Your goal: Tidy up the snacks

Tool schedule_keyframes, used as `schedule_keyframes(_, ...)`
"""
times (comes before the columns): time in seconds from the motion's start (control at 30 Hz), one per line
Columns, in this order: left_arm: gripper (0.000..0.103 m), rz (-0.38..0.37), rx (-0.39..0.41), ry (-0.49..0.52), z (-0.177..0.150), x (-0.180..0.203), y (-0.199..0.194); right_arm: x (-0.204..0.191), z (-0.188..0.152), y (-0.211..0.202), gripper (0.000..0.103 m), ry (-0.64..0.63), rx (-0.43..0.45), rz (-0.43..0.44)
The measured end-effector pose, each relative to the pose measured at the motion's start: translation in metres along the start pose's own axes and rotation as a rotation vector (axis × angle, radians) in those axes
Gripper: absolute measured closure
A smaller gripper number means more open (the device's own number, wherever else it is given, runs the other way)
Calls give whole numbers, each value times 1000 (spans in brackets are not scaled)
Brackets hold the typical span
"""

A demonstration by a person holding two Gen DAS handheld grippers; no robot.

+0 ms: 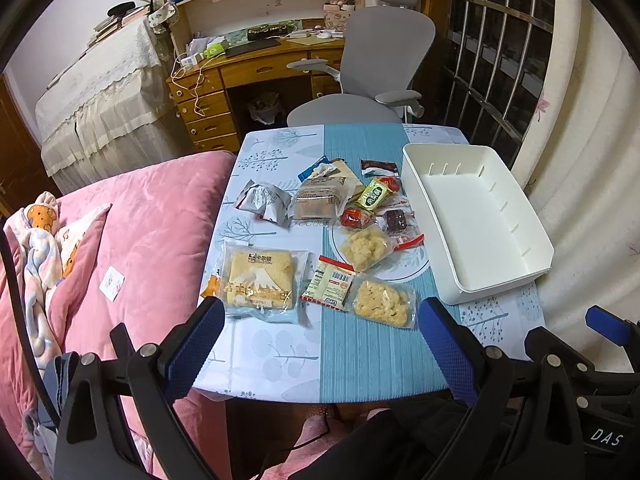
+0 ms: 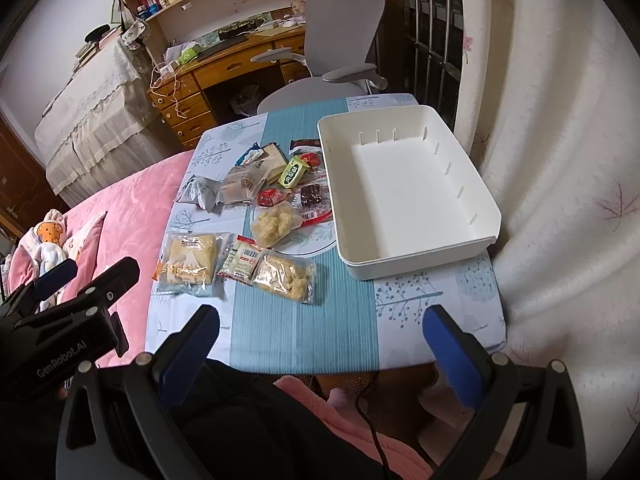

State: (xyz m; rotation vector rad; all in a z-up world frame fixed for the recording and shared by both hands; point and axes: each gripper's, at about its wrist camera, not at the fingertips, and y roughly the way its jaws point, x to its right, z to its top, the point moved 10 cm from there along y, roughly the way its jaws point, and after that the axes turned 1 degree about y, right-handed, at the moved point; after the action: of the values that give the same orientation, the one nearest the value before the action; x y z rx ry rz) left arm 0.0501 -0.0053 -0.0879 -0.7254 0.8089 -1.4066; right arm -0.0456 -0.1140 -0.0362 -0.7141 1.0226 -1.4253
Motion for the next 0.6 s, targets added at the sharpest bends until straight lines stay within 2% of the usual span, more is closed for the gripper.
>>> schedule_keyframes(0.37,6,7,0,-69,3,17,5,17,15,7,1,-61,-15,20)
schedule_keyframes(0.6,6,42,-28,-134,-7,18,10,23,21,17,1,-110,-33,52)
